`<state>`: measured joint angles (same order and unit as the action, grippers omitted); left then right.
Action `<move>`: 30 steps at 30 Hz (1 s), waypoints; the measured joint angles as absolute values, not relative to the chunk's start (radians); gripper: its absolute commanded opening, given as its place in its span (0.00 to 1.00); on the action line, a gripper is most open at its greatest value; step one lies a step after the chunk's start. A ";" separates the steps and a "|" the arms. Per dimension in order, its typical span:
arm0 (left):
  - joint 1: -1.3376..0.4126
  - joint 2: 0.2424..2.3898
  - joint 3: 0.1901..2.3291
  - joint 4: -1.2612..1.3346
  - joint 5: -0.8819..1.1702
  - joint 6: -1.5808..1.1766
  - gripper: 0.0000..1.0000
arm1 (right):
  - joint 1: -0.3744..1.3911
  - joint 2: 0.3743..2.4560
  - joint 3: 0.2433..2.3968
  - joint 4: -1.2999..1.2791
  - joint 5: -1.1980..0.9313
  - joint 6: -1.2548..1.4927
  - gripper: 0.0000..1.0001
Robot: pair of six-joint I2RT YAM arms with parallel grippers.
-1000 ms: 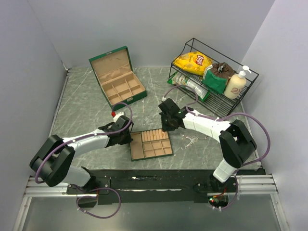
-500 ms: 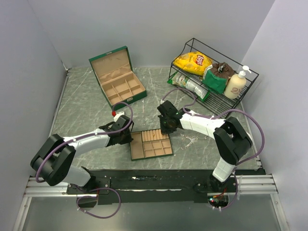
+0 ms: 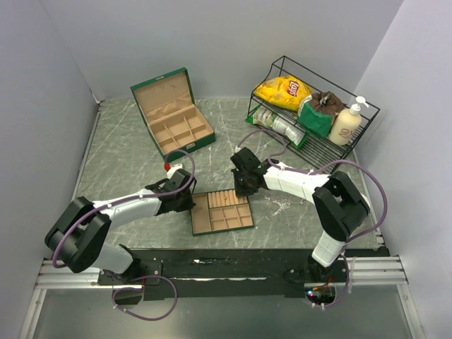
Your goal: Organize the mixed jewelry
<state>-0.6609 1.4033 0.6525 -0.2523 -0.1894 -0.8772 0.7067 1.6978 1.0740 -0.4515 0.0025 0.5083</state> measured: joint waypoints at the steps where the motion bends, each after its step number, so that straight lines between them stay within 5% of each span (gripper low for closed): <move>1: -0.661 1.403 0.653 -0.252 -0.189 -0.877 0.14 | 0.707 1.698 1.074 -0.450 0.001 0.508 0.08; 8: -0.661 1.403 0.653 -0.253 -0.192 -0.878 0.29 | 0.707 1.696 1.076 -0.457 0.012 0.505 0.16; 15: -0.661 1.389 0.677 -0.263 -0.208 -0.873 0.58 | 0.706 1.644 1.079 -0.492 0.056 0.485 0.38; 21: -0.661 1.312 0.749 -0.308 -0.222 -0.865 0.76 | 0.677 1.522 1.080 -0.502 0.058 0.477 0.44; 30: -0.661 1.229 1.151 -0.509 -0.264 -0.734 0.97 | 0.586 1.296 1.128 -0.671 0.039 0.479 0.54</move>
